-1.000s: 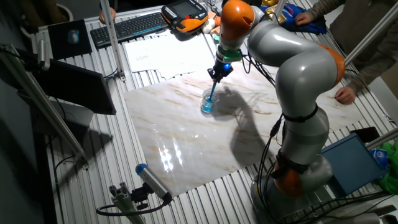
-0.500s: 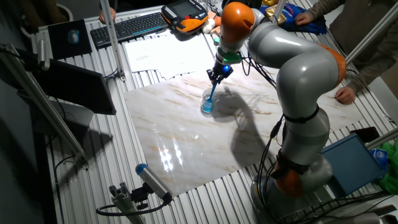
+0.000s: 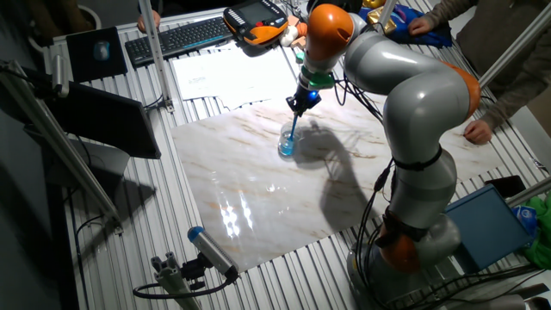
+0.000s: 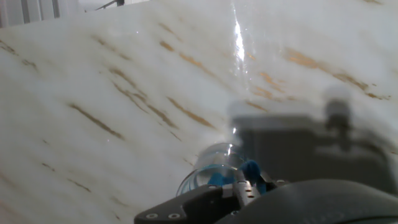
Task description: Stir the beaker with a glass rod
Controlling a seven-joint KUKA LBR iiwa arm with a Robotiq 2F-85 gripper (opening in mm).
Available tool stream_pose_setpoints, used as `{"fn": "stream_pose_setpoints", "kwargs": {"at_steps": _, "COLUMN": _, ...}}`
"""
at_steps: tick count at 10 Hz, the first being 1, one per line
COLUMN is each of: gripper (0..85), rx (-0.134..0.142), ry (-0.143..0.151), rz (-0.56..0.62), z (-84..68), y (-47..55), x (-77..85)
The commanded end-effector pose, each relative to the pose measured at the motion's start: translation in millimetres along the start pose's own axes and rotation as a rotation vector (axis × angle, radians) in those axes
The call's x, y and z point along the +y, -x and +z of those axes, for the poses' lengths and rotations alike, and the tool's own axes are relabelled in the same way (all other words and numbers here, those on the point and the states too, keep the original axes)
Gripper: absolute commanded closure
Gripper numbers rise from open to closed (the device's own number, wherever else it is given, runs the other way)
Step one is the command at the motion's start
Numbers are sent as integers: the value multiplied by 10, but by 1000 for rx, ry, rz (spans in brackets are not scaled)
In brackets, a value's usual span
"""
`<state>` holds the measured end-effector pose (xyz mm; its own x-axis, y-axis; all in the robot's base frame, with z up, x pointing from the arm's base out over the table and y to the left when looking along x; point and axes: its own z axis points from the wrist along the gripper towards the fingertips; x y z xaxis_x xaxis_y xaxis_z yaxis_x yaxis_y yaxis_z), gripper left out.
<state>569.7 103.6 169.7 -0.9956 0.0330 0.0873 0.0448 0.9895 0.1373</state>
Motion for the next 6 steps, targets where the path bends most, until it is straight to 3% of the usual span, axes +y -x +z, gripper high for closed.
{"fn": "stream_pose_setpoints", "kwargs": {"at_steps": 1, "gripper": 680, "rx": -1, "ry": 1, "rz": -1, "z": 3, "y": 3, "x": 0}}
{"fn": "stream_pose_setpoints", "kwargs": {"at_steps": 5, "gripper": 680, "rx": -8, "ry": 1, "rz": 15, "z": -2, "y": 1, "x": 5}}
{"fn": "stream_pose_setpoints", "kwargs": {"at_steps": 6, "gripper": 510, "rx": -15, "ry": -1, "rz": 20, "z": 3, "y": 1, "x": 5}}
